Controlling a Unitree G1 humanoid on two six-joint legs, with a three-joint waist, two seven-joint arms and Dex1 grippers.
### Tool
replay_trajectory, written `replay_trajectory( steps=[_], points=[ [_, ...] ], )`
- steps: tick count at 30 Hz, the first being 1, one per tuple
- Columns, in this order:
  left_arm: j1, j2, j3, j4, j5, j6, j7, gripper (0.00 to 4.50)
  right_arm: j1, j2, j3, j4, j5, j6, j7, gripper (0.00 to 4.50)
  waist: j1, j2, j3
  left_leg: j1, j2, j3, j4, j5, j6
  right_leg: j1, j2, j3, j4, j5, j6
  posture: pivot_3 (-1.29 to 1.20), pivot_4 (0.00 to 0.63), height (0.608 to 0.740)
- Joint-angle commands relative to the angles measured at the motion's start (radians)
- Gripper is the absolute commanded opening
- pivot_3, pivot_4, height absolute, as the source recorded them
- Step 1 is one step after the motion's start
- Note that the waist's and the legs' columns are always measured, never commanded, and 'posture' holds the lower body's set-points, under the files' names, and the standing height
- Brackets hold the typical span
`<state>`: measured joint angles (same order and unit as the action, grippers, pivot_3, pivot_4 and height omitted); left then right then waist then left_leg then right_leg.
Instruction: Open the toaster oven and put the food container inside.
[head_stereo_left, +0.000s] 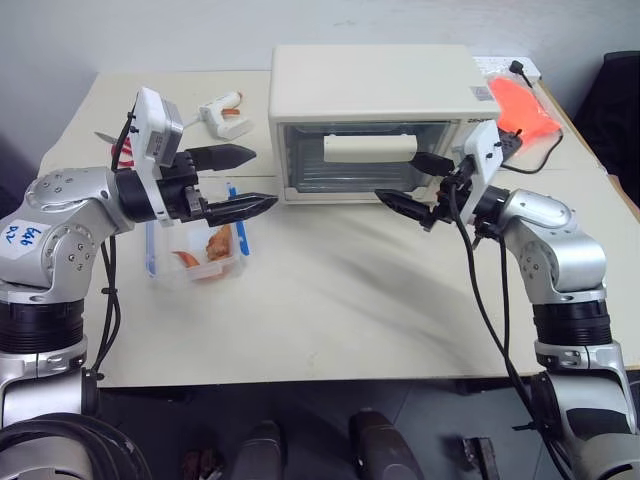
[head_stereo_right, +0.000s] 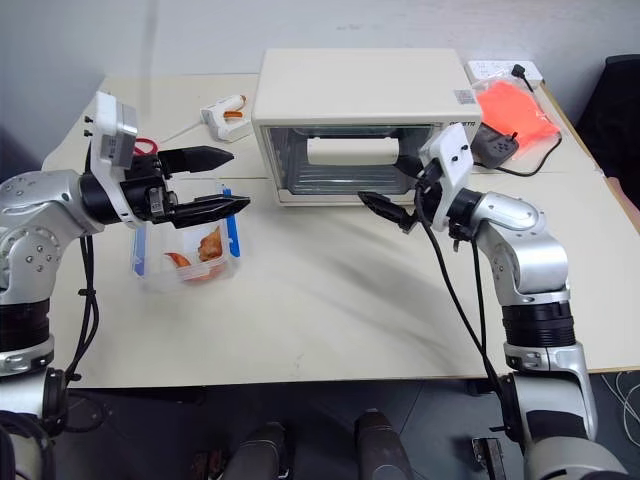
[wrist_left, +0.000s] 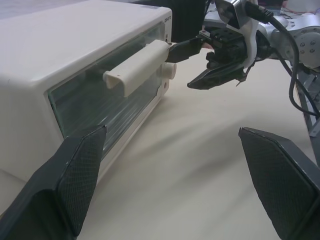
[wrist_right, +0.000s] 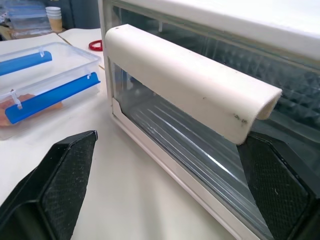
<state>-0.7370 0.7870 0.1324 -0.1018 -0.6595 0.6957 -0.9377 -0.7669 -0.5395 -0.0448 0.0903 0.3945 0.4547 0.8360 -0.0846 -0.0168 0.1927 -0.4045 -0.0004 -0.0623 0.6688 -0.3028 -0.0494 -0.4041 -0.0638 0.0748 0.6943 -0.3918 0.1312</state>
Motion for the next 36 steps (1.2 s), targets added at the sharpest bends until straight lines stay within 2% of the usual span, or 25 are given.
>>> replay_trajectory(
  steps=[1,9,10,12,19,25,26,36],
  points=[
    [-0.028,-0.004,0.009,-0.020,0.008,-0.024,0.002,4.49,-0.038,0.005,-0.012,-0.013,0.011,-0.018,0.008,4.50,0.000,0.000,0.000,0.000,0.000,0.000,0.000,0.000,0.000,0.000,0.000,0.000,0.000,0.000,0.000,0.00,0.150,0.740],
    [-0.058,-0.016,0.004,0.030,0.040,-0.049,0.004,4.49,0.028,0.009,-0.010,-0.119,0.052,0.020,0.025,4.50,-0.001,0.000,0.000,0.000,0.000,0.000,-0.001,0.000,0.000,0.000,0.000,0.000,0.000,0.000,0.000,0.00,0.150,0.740],
    [-0.067,-0.022,0.009,0.040,0.040,-0.053,0.006,4.31,0.040,0.010,-0.010,-0.135,0.055,0.025,0.023,4.50,-0.002,0.000,0.000,0.000,0.000,0.000,-0.001,0.000,0.000,0.000,0.000,0.000,0.000,0.000,0.000,0.00,0.150,0.740],
    [-0.087,-0.034,0.008,0.060,0.049,-0.068,0.007,3.94,0.070,0.011,-0.011,-0.173,0.060,0.031,0.016,4.50,-0.002,0.000,0.000,0.000,0.000,0.000,0.000,0.000,0.000,0.000,0.000,0.000,0.000,0.000,0.000,0.00,0.150,0.740],
    [-0.164,-0.066,-0.023,0.167,0.130,-0.134,0.026,1.92,0.145,0.019,-0.020,-0.261,0.078,0.051,-0.015,4.50,-0.002,0.000,0.000,0.000,0.000,0.000,0.000,0.000,0.000,0.000,0.001,-0.001,0.000,0.000,0.000,0.00,0.150,0.740],
    [-0.286,-0.113,-0.091,0.345,0.253,-0.258,0.018,0.17,0.170,0.021,-0.021,-0.280,0.084,0.053,-0.032,4.50,0.000,0.000,0.000,0.000,0.000,0.000,0.000,0.000,0.000,-0.001,0.001,-0.001,0.001,0.000,0.000,0.00,0.150,0.740],
    [-0.304,-0.120,-0.104,0.380,0.278,-0.285,0.015,0.02,0.171,0.022,-0.021,-0.280,0.083,0.053,-0.034,4.50,-0.001,0.000,0.000,0.000,0.000,0.000,0.000,0.000,0.000,-0.001,0.001,-0.001,0.000,0.000,0.000,0.00,0.150,0.740],
    [-0.376,-0.189,-0.228,0.579,0.440,-0.487,-0.096,0.02,0.190,0.012,-0.035,-0.304,0.087,0.057,-0.054,4.50,-0.001,0.000,0.000,0.000,-0.001,0.000,-0.001,0.000,0.000,-0.002,0.000,-0.001,0.001,0.000,0.000,0.00,0.150,0.740]
  ],
)
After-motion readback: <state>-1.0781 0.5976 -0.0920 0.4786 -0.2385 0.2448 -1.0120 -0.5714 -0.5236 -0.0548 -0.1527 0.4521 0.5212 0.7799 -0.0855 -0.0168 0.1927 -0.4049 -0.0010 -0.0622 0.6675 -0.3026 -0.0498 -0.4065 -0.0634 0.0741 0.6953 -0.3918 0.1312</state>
